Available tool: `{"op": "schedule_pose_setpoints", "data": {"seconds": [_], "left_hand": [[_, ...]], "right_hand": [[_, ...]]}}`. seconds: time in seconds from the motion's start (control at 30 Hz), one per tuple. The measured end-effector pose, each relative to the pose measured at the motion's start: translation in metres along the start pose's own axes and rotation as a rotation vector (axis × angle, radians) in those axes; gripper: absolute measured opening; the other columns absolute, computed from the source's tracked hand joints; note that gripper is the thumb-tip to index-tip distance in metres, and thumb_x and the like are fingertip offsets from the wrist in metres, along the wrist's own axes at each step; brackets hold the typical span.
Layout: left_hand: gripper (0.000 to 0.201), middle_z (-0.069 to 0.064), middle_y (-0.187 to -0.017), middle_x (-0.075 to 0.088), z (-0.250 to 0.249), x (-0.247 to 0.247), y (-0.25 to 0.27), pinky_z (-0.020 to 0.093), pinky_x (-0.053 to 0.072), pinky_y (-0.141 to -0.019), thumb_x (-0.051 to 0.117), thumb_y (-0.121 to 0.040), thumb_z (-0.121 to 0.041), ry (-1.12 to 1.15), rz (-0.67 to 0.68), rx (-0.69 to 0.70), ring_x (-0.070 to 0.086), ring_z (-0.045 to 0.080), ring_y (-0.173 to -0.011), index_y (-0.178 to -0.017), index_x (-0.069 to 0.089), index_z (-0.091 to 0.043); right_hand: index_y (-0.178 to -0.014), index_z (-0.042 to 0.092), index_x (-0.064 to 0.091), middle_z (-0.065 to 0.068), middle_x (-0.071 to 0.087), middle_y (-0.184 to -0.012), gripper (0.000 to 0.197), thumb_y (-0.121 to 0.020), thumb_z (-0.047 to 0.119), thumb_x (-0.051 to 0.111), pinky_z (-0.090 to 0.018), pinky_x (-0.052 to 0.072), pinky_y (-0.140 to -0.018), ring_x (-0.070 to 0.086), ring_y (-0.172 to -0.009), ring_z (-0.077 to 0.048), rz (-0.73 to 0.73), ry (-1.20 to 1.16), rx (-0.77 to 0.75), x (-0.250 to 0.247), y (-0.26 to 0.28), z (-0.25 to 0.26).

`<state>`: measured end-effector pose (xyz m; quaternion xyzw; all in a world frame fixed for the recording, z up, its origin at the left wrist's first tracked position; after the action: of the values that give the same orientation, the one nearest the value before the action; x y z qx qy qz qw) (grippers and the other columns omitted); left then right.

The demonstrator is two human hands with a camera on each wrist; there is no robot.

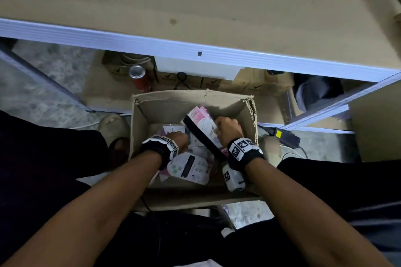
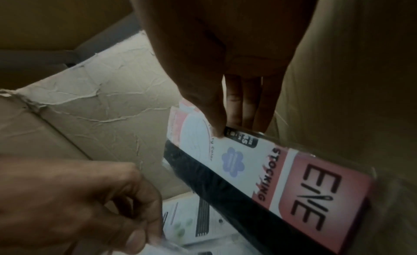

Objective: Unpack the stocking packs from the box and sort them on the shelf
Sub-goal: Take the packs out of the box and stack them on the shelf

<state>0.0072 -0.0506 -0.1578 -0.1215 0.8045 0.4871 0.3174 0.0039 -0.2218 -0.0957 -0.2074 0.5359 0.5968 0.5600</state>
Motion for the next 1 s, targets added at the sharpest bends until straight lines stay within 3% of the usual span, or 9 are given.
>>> {"op": "schedule_pose_setpoints", "data": {"seconds": [0.2,0.3,0.4,0.5,0.6,0.7,0.9,0.93,1.0], "left_hand": [[0.019,0.021,-0.102,0.069,-0.025,-0.055,0.054,0.035,0.050,-0.079,0.053,-0.092,-0.007,-0.009,-0.228,0.078,0.065,0.035,-0.096,-0.099,0.070,-0.001],[0.019,0.012,-0.101,0.071,-0.034,-0.081,0.084,0.030,0.048,-0.077,0.055,-0.089,-0.004,-0.086,-0.304,0.086,0.066,0.031,-0.097,-0.095,0.072,-0.009],[0.019,0.007,-0.102,0.071,-0.041,-0.107,0.116,0.032,0.052,-0.082,0.059,-0.086,-0.002,-0.100,-0.407,0.119,0.066,0.028,-0.097,-0.095,0.073,-0.012],[0.015,0.005,-0.104,0.072,-0.049,-0.136,0.151,0.033,0.053,-0.088,0.062,-0.091,-0.008,-0.053,-0.521,0.161,0.066,0.023,-0.097,-0.098,0.074,-0.015],[0.016,0.001,-0.104,0.071,-0.058,-0.165,0.186,0.023,0.046,-0.081,0.060,-0.094,-0.010,-0.038,-0.632,0.205,0.062,0.015,-0.093,-0.100,0.074,-0.016],[0.017,0.000,-0.101,0.070,-0.064,-0.196,0.222,0.026,0.048,-0.077,0.058,-0.095,-0.009,0.001,-0.714,0.227,0.063,0.016,-0.088,-0.102,0.073,-0.013],[0.007,0.003,-0.092,0.069,-0.063,-0.250,0.287,0.021,0.042,-0.073,0.064,-0.094,-0.011,0.134,-0.874,0.292,0.061,0.015,-0.082,-0.095,0.071,-0.010],[0.006,0.001,-0.090,0.068,-0.061,-0.259,0.297,0.019,0.041,-0.072,0.064,-0.094,-0.011,0.156,-0.913,0.301,0.060,0.014,-0.082,-0.093,0.071,-0.012],[0.011,0.001,-0.093,0.068,-0.058,-0.275,0.315,0.018,0.042,-0.072,0.063,-0.095,-0.011,0.192,-0.971,0.309,0.059,0.013,-0.085,-0.101,0.072,-0.009]], "right_hand": [[-0.113,0.022,0.066,-0.016,0.069,-0.111,0.028,-0.088,0.012,0.057,-0.037,0.051,-0.085,0.064,-0.102,-0.036,-0.155,0.070,-0.225,-0.062,0.014,0.056],[-0.117,0.024,0.066,-0.015,0.071,-0.108,0.034,-0.086,0.010,0.060,-0.037,0.052,-0.081,0.066,-0.099,-0.035,-0.235,0.115,-0.343,-0.099,0.033,0.081],[-0.109,0.018,0.067,-0.013,0.071,-0.104,0.026,-0.086,0.007,0.060,-0.035,0.053,-0.081,0.067,-0.098,-0.033,-0.225,0.167,-0.361,-0.134,0.050,0.096],[-0.113,0.020,0.065,-0.004,0.073,-0.104,0.029,-0.087,0.006,0.062,-0.031,0.051,-0.081,0.064,-0.103,-0.026,-0.264,0.200,-0.363,-0.174,0.071,0.107],[-0.114,0.018,0.066,-0.006,0.072,-0.106,0.029,-0.087,0.009,0.066,-0.031,0.051,-0.086,0.063,-0.105,-0.027,-0.347,0.174,-0.378,-0.216,0.098,0.116],[-0.113,0.014,0.067,-0.009,0.071,-0.110,0.024,-0.089,0.014,0.066,-0.036,0.051,-0.091,0.064,-0.103,-0.029,-0.436,0.129,-0.375,-0.259,0.126,0.121],[-0.098,0.019,0.068,-0.004,0.072,-0.092,0.010,-0.088,0.022,0.067,-0.015,0.047,-0.062,0.062,-0.069,-0.014,-0.570,-0.127,-0.336,-0.337,0.164,0.100],[-0.096,0.020,0.067,-0.003,0.072,-0.089,0.008,-0.088,0.023,0.068,-0.017,0.051,-0.064,0.063,-0.068,-0.013,-0.577,-0.187,-0.336,-0.346,0.167,0.096],[-0.096,0.019,0.066,-0.003,0.072,-0.086,0.010,-0.088,0.024,0.069,-0.037,0.059,-0.081,0.068,-0.077,-0.021,-0.560,-0.332,-0.323,-0.361,0.169,0.087]]}}
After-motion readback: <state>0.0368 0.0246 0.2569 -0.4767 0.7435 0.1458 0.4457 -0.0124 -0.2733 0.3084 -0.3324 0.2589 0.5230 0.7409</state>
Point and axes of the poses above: each hand's wrist, its own y-axis away from the middle knuckle, its own x-axis out of the palm, z = x × y, the point moved 8 cm from there along -y, towards the middle knuckle
